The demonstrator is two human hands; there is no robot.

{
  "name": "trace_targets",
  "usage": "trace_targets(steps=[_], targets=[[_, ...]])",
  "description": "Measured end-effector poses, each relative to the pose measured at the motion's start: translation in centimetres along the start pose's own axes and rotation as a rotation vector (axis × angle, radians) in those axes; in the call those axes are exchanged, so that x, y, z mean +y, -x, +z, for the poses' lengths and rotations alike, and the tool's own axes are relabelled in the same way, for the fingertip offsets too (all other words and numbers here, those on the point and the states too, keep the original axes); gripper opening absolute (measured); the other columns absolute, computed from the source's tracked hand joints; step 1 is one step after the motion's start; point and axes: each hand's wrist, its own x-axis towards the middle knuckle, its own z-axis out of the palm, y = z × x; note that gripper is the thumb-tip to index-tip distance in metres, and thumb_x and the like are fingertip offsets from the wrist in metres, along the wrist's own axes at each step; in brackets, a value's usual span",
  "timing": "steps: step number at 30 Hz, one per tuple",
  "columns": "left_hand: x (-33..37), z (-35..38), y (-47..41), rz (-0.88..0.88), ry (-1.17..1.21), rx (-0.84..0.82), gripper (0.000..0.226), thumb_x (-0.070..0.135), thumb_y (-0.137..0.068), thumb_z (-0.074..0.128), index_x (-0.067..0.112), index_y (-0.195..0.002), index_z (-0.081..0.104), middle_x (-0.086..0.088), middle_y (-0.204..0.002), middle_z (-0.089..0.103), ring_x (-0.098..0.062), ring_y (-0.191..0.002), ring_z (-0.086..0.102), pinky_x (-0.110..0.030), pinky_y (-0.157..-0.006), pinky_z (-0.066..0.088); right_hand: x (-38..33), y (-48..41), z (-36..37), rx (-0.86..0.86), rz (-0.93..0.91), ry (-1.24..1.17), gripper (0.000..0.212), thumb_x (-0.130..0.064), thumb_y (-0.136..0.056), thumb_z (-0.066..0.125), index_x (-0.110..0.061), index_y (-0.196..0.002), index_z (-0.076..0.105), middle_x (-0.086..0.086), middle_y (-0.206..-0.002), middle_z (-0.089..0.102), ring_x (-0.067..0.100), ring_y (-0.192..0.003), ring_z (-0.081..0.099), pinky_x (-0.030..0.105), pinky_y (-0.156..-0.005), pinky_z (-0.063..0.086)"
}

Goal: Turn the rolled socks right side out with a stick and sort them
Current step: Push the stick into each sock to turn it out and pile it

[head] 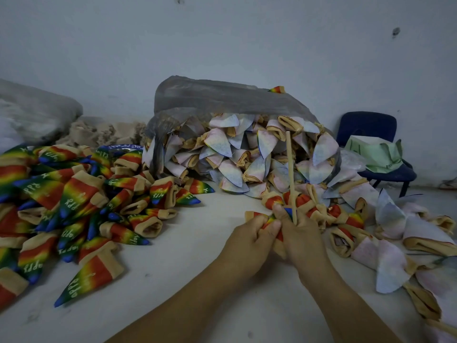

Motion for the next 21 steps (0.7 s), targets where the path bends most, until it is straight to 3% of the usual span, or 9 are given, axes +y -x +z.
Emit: trace_targets(steps=[4, 8, 10, 12, 13, 15, 17, 19, 21], targets=[[-0.7, -0.7, -0.1, -0.099, -0.113, 0.012, 0.056, 0.062, -0.095, 0.041, 0.018, -0.063, 0.053, 0.001, -0.062, 0.053, -0.01, -0.06, 0.051, -0.032, -0.065, 0.043, 0.7, -0.3, 0.2, 0.019, -0.038, 0.196, 0.023, -0.046, -0.09, 0.056, -0.031, -0.073, 0.061, -0.009, -0.067, 0.064, -0.004, -0.065, 0.06, 0.013, -0.054, 0.042], [-1.0, -2.1, -0.4, -0.199, -0.261, 0.002, 0.072, 0.087, -0.075, 0.034, 0.019, -0.061, 0.053, 0.005, -0.058, 0.053, -0.009, -0.056, 0.051, -0.029, -0.063, 0.044, 1.6, -1.0, 0.2, 0.038, -0.034, 0.386, 0.021, -0.053, -0.089, 0.05, -0.034, -0.083, 0.057, -0.011, -0.076, 0.06, 0.005, -0.074, 0.056, 0.029, -0.064, 0.045], [-1.3, -4.2, -1.2, -0.14, -0.38, 0.13, 0.058, 0.081, -0.082, 0.037, 0.028, -0.076, 0.06, 0.011, -0.078, 0.062, -0.005, -0.072, 0.057, -0.025, -0.068, 0.045, 2.1, -1.3, 0.0, 0.043, -0.029, 0.541, 0.032, -0.054, -0.089, 0.049, -0.026, -0.101, 0.059, -0.009, -0.08, 0.057, 0.01, -0.075, 0.055, 0.031, -0.064, 0.044], [-2.7, -7.6, -2.1, -0.046, -0.647, 0.383, 0.037, 0.06, -0.093, 0.049, 0.029, -0.109, 0.062, 0.011, -0.111, 0.06, -0.012, -0.106, 0.055, -0.029, -0.087, 0.043, 2.7, -1.4, -0.2, 0.044, -0.017, 0.728, 0.044, -0.057, -0.088, 0.05, -0.026, -0.119, 0.051, -0.005, -0.1, 0.057, 0.017, -0.089, 0.056, 0.033, -0.068, 0.047], [-3.6, -9.4, -2.4, -0.071, -0.794, 0.458, 0.04, 0.049, -0.096, 0.052, 0.024, -0.126, 0.056, 0.002, -0.127, 0.055, -0.02, -0.123, 0.047, -0.036, -0.099, 0.038, 2.9, -1.4, -0.3, 0.05, -0.011, 0.799, 0.049, -0.057, -0.087, 0.051, -0.028, -0.127, 0.045, -0.003, -0.114, 0.053, 0.019, -0.098, 0.055, 0.034, -0.07, 0.047], [-5.5, -12.5, -2.8, -0.298, -0.995, 0.433, 0.048, 0.03, -0.098, 0.05, 0.013, -0.143, 0.041, -0.01, -0.146, 0.043, -0.03, -0.138, 0.033, -0.043, -0.111, 0.031, 2.9, -1.4, -0.4, 0.077, -0.016, 0.835, 0.058, -0.057, -0.087, 0.053, -0.029, -0.135, 0.037, -0.001, -0.13, 0.043, 0.021, -0.11, 0.05, 0.033, -0.07, 0.043], [-6.7, -14.0, -2.8, -0.47, -0.96, 0.365, 0.039, 0.017, -0.099, 0.048, 0.007, -0.138, 0.047, -0.016, -0.134, 0.053, -0.033, -0.126, 0.047, -0.043, -0.102, 0.043, 2.5, -1.1, -0.3, 0.112, -0.036, 0.789, 0.055, -0.054, -0.087, 0.053, -0.028, -0.134, 0.04, 0.0, -0.132, 0.041, 0.02, -0.111, 0.047, 0.032, -0.069, 0.039], [-6.9, -14.8, -2.5, -0.468, -0.82, 0.371, 0.018, 0.012, -0.1, 0.049, 0.006, -0.112, 0.061, -0.012, -0.099, 0.062, -0.03, -0.094, 0.061, -0.041, -0.081, 0.053, 2.2, -0.9, -0.5, 0.15, -0.062, 0.745, 0.05, -0.053, -0.088, 0.052, -0.025, -0.129, 0.047, 0.003, -0.126, 0.046, 0.019, -0.104, 0.047, 0.031, -0.07, 0.037], [-6.3, -15.6, -2.3, -0.414, -0.782, 0.401, 0.02, 0.015, -0.101, 0.047, 0.006, -0.099, 0.066, -0.008, -0.085, 0.063, -0.026, -0.08, 0.061, -0.037, -0.069, 0.051, 1.9, -0.8, -1.1, 0.186, -0.096, 0.687, 0.046, -0.055, -0.088, 0.05, -0.022, -0.119, 0.054, 0.003, -0.113, 0.051, 0.018, -0.096, 0.049, 0.033, -0.072, 0.04]])
